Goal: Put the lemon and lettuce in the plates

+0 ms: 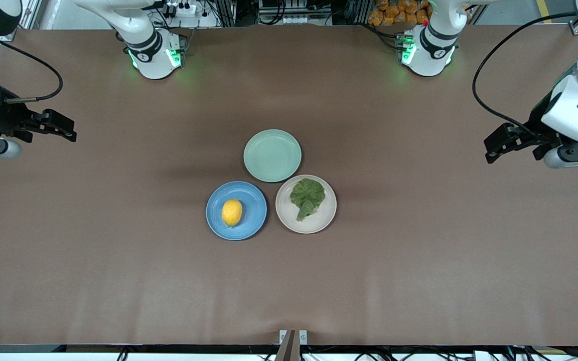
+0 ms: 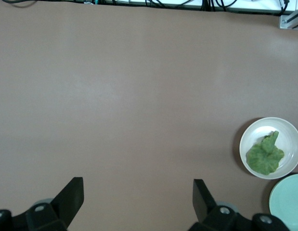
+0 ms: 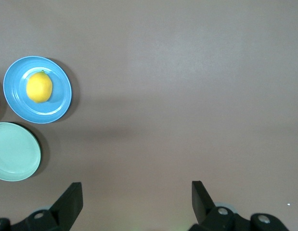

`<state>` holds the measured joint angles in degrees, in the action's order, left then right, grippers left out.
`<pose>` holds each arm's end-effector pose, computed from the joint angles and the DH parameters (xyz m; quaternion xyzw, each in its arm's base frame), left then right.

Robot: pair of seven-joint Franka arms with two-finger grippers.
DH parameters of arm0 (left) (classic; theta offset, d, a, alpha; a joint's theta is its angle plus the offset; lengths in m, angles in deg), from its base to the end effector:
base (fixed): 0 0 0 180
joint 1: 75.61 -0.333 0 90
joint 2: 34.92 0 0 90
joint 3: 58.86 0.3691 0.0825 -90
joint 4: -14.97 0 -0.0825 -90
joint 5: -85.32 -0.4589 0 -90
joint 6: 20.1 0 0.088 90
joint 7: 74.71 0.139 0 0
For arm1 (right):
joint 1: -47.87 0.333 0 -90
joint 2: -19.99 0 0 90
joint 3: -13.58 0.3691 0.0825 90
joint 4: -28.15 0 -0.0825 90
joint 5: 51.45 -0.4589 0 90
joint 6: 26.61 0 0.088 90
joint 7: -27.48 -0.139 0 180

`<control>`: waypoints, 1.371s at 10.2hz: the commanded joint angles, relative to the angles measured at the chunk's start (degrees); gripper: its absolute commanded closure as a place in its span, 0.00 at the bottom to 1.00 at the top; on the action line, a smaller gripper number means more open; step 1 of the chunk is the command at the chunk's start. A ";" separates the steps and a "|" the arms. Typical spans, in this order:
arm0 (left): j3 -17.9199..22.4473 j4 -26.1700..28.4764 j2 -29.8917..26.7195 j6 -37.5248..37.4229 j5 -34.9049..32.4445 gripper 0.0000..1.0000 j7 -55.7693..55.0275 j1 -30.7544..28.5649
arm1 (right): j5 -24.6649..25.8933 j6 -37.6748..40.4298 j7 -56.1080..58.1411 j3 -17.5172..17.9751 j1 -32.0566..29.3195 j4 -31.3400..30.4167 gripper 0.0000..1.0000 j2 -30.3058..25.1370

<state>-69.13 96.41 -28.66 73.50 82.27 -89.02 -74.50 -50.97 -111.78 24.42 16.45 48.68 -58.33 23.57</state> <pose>0.6682 -0.1200 0.6637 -0.9981 -0.0263 -0.0548 0.0049 0.6390 0.0389 0.6323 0.9991 0.0052 -0.0424 0.0051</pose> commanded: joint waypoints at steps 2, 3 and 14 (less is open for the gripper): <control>2.19 7.67 -6.17 -0.52 1.47 0.00 4.28 -0.14 | 1.01 -0.44 -0.01 0.82 -0.81 -1.06 0.00 -1.12; 3.06 7.50 -6.17 -0.52 1.38 0.00 4.47 0.03 | 1.01 -0.44 -0.01 0.82 -0.81 -1.06 0.00 -1.12; 3.16 5.65 -5.73 -0.61 -1.26 0.00 4.38 0.21 | 1.01 -0.44 -0.01 0.91 -0.72 -1.06 0.00 -1.12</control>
<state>-66.22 101.86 -33.46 72.95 82.05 -86.08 -74.41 -50.96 -111.79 24.42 16.46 48.68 -58.36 23.58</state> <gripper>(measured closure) 0.000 0.000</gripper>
